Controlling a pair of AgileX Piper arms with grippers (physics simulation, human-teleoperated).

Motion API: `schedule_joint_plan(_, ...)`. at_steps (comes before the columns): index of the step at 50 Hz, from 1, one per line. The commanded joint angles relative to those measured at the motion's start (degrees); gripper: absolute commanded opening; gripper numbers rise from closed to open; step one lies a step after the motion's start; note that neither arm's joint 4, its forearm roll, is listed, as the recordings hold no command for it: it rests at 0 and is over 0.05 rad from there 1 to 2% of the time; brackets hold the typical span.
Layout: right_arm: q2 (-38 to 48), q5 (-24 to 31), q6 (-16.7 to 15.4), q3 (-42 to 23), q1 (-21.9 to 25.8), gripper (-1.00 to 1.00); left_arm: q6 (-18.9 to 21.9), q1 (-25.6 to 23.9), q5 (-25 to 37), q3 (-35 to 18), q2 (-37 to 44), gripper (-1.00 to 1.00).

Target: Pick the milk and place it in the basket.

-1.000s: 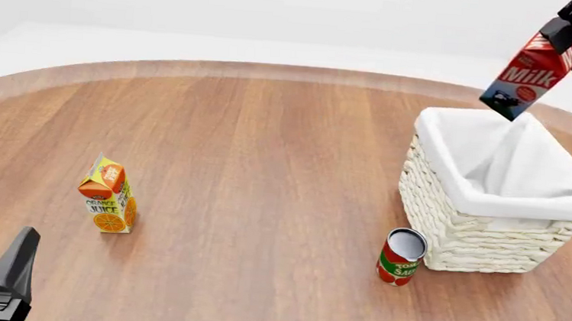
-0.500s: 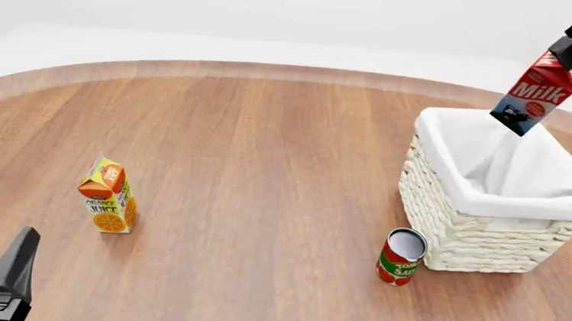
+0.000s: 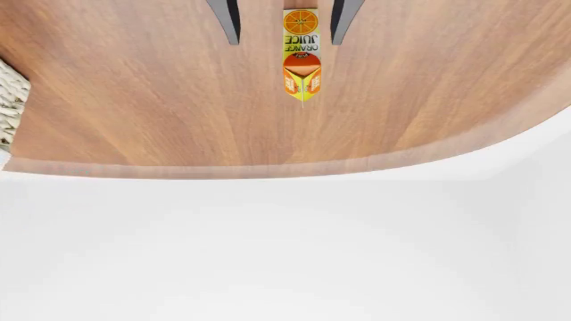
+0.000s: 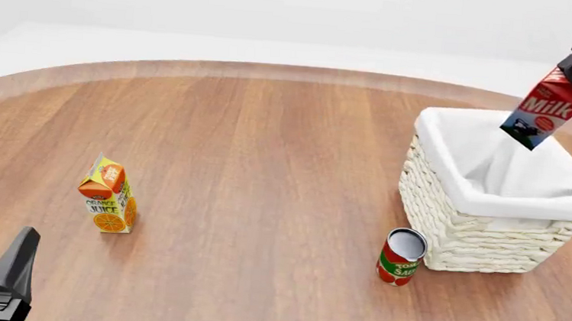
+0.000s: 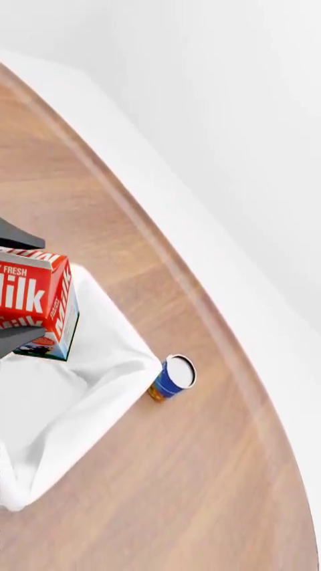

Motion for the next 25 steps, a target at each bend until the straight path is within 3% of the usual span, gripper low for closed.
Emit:
schedule_joint_plan(1,-0.4,-1.3,0.4,0.5,-0.8,-1.00,0.0,0.0,0.0,0.0,0.0,1.00)
schedule_joint_plan(25,1.6,-3.0,0.8,1.7,-0.5,-1.00,0.0,0.0,0.0,0.0,0.0,1.00)
